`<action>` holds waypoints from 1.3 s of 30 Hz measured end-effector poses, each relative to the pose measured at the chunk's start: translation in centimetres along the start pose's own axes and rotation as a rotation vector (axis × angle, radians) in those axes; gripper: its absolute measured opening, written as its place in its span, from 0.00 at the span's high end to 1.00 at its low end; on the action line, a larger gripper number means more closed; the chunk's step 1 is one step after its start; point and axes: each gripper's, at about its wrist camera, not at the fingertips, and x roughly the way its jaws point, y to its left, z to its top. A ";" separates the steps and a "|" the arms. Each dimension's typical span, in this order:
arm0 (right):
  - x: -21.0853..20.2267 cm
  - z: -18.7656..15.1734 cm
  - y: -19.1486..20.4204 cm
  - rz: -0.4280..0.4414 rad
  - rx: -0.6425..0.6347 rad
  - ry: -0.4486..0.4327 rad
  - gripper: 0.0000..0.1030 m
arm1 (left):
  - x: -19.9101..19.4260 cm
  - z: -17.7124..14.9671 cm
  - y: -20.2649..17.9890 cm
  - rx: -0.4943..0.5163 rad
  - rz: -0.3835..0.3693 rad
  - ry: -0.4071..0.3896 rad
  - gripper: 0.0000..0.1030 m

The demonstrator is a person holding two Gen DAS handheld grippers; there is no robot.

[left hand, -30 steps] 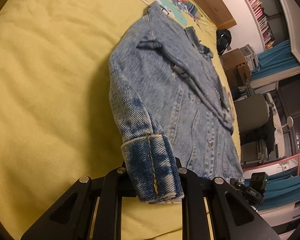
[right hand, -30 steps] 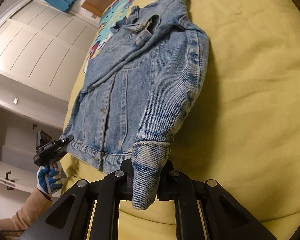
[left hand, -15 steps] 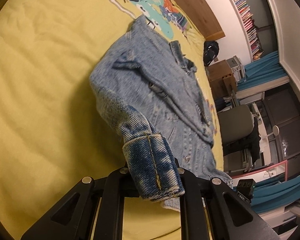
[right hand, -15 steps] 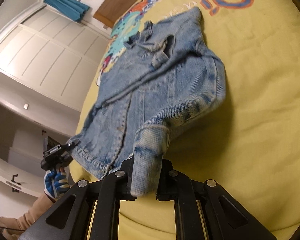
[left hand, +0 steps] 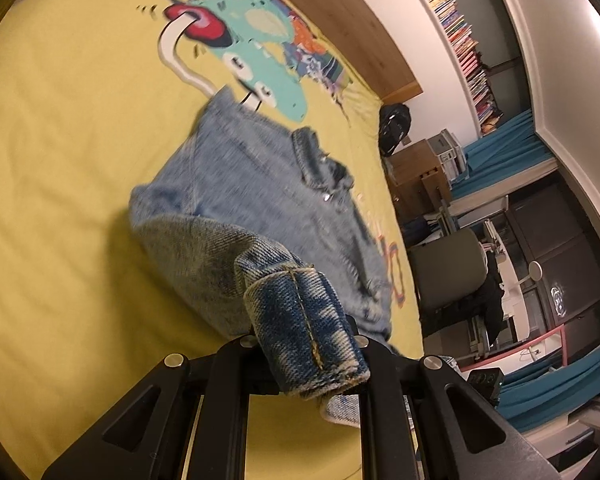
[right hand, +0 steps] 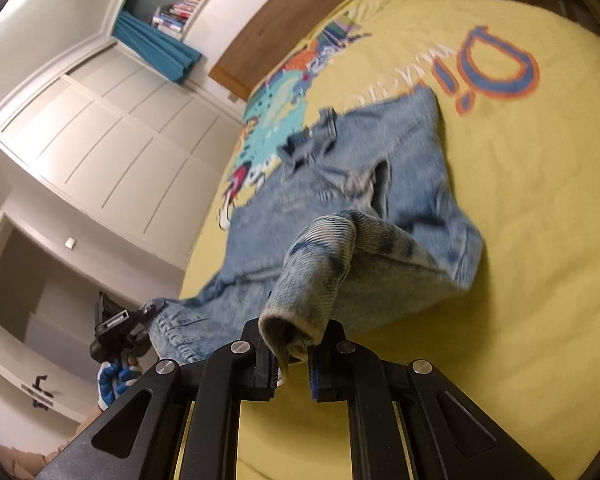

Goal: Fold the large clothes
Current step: 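Lift the held edge over toward the collar with both tools and release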

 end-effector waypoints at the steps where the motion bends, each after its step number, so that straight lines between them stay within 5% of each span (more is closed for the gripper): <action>1: 0.0 0.8 0.3 0.003 -0.004 -0.014 0.90 | 0.2 0.7 -0.4 0.004 -0.003 -0.008 0.90; 21: 3.3 11.3 0.6 -0.039 -0.043 -0.099 0.90 | 5.0 9.9 -3.0 0.074 -0.017 -0.069 0.90; 39: 13.4 19.4 -3.7 -0.119 0.017 -0.070 0.89 | 13.6 16.3 2.7 -0.035 0.093 -0.057 0.90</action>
